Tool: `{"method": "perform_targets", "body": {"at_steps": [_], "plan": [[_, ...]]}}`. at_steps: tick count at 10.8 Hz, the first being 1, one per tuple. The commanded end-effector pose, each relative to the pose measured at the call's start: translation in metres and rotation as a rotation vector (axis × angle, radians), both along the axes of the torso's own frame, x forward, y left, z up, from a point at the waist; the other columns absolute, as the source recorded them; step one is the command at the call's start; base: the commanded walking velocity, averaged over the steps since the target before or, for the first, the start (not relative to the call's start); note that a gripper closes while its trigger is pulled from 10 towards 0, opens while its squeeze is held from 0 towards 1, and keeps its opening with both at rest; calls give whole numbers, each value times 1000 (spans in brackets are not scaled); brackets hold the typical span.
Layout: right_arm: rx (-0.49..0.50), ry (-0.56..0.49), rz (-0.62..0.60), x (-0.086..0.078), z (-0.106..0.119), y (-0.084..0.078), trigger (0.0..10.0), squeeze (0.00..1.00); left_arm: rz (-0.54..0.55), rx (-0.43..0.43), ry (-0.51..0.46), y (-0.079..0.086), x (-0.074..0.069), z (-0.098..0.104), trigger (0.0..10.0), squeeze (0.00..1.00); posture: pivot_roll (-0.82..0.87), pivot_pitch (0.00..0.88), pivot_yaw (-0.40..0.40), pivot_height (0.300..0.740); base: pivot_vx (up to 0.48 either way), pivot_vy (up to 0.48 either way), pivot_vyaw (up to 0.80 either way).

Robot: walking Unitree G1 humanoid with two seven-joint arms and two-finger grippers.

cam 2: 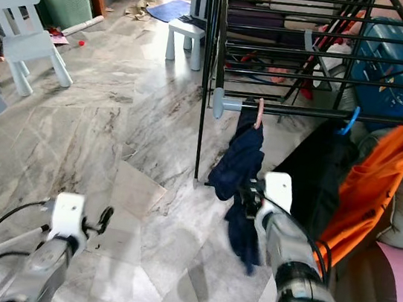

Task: Hang hanger

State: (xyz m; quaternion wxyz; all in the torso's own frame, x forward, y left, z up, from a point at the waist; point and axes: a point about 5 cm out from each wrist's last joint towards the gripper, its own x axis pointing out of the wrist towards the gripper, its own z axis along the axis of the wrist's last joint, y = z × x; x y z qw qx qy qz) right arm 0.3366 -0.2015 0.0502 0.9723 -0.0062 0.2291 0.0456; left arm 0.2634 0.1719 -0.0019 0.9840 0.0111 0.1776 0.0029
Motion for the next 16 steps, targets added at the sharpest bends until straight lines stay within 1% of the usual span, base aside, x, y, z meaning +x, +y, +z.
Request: {"method": "perform_targets", "body": {"at_steps": [1,2,4,5,6,7,8,9,10,11,12,13,14,15,16], "plan": [[-10,-14,12,-6,-3,-5,10000,1000,4,3,8,1,0,-2,10000,0,2,36,59,740,0,0,0],[-33,-38,30,-9,-2,-8,10000,1000,-10,-6,0,-2,2,-1,10000,0,-3,29,57,740,0,0,0],[-24,-69,30,-15,-1,-10,10000,1000,-18,0,-3,-2,3,-1,10000,0,-16,13,54,740,0,0,0],[-57,-76,35,-32,-8,-15,10000,1000,-83,20,-31,-5,6,5,10000,0,-43,0,52,740,0,0,0],[-51,-80,23,-44,-12,-18,10000,1000,-145,43,-58,-4,6,11,10000,0,-56,0,50,740,0,0,0],[-34,-90,22,-51,-12,-18,10000,1000,-177,61,-61,-1,5,13,10000,0,-65,0,47,740,0,0,0],[-22,-116,20,-63,-11,-18,10000,1000,-234,91,-64,2,0,13,10000,0,-78,0,49,740,0,0,0],[-20,-128,4,-69,-10,-19,10000,1000,-238,93,-64,3,-2,13,10000,0,-88,0,56,740,0,0,0],[-26,-127,7,-77,-7,-18,10000,1000,-215,101,-92,3,-3,18,10000,0,-96,0,63,740,0,0,0],[-46,-123,34,-84,-6,-14,10000,1000,-212,100,-118,-1,-4,24,10000,0,-105,0,72,740,0,0,0],[-94,-169,68,-94,2,-7,10000,1000,-248,121,-159,-9,-3,33,10000,0,-128,0,121,740,0,0,0],[-101,-203,41,-95,6,-6,10000,949,-270,124,-181,-13,-2,35,10000,0,-136,0,127,740,0,0,0],[-107,-220,6,-93,8,-7,10000,90,-259,115,-187,-15,0,34,10000,0,-140,0,128,740,0,0,0],[-115,-223,-114,-83,7,-2,10000,0,-202,67,-179,-17,6,28,10000,0,-134,0,119,740,0,0,0],[-139,-260,-154,-77,12,3,10000,0,-197,34,-172,-19,7,26,10000,0,-132,0,110,740,0,0,0]]}}
